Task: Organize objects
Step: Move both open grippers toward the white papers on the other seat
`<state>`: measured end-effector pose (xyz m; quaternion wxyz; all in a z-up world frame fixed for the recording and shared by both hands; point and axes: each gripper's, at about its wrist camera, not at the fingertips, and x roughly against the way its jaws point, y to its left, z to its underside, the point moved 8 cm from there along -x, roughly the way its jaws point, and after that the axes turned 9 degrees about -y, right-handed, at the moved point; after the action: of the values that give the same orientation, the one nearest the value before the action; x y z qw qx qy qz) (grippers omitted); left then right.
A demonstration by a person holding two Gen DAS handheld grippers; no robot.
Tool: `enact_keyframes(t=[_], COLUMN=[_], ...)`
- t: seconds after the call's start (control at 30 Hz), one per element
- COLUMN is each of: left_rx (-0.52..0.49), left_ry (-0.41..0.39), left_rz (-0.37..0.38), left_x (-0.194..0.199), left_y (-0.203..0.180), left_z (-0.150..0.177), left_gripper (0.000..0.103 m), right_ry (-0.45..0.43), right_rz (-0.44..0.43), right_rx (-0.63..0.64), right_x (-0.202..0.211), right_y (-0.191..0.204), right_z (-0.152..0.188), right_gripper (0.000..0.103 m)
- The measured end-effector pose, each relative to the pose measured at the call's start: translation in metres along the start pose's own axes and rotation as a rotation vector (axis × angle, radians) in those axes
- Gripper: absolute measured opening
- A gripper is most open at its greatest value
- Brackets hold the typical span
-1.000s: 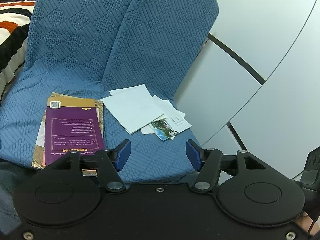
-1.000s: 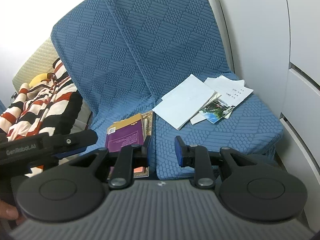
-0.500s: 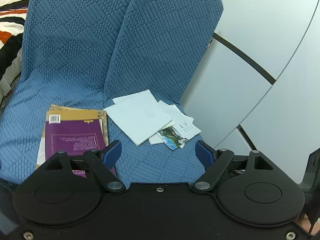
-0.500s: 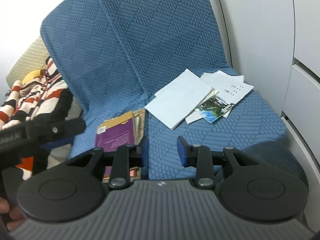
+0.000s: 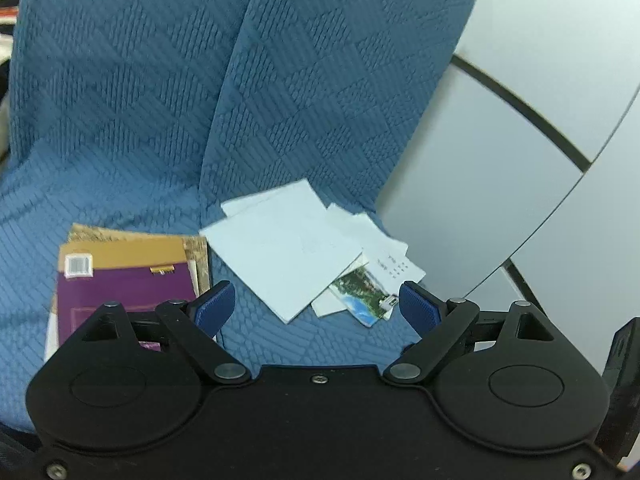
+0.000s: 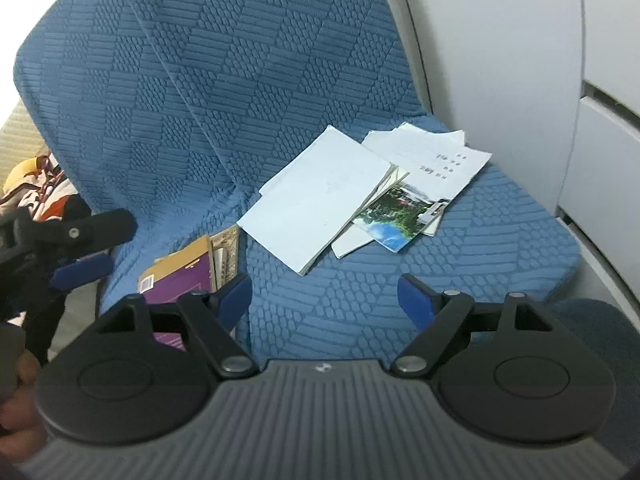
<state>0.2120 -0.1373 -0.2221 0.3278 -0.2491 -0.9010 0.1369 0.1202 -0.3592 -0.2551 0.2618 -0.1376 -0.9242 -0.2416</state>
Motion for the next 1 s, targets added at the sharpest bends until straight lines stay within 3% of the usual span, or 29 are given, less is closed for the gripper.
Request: enact_keyframes(t=[0.6,0.8,1.0], left_rx=[0.005,0.019,0.071], left_ry=[0.115,0.142,0.187], left_rz=[-0.069,-0.037,-0.022], left_x=[-0.091,-0.117,-0.144], left_y=[0.05,0.065,0.083], left_z=[0.006,0.0,0.005], left_gripper=[0.088,0.083,0.072], right_ry=[0.085,0.102,0.157], right_rz=[-0.058,-0.062,-0.07], right_rx=[-0.137,-0.161,-0.221], right_x=[-0.089,-0.115,-0.142], right_y=[-0.002,-0.002,-0.007], right_z=[-0.005,-0.012,-0.009], right_gripper=[0.081,0.081,0.079])
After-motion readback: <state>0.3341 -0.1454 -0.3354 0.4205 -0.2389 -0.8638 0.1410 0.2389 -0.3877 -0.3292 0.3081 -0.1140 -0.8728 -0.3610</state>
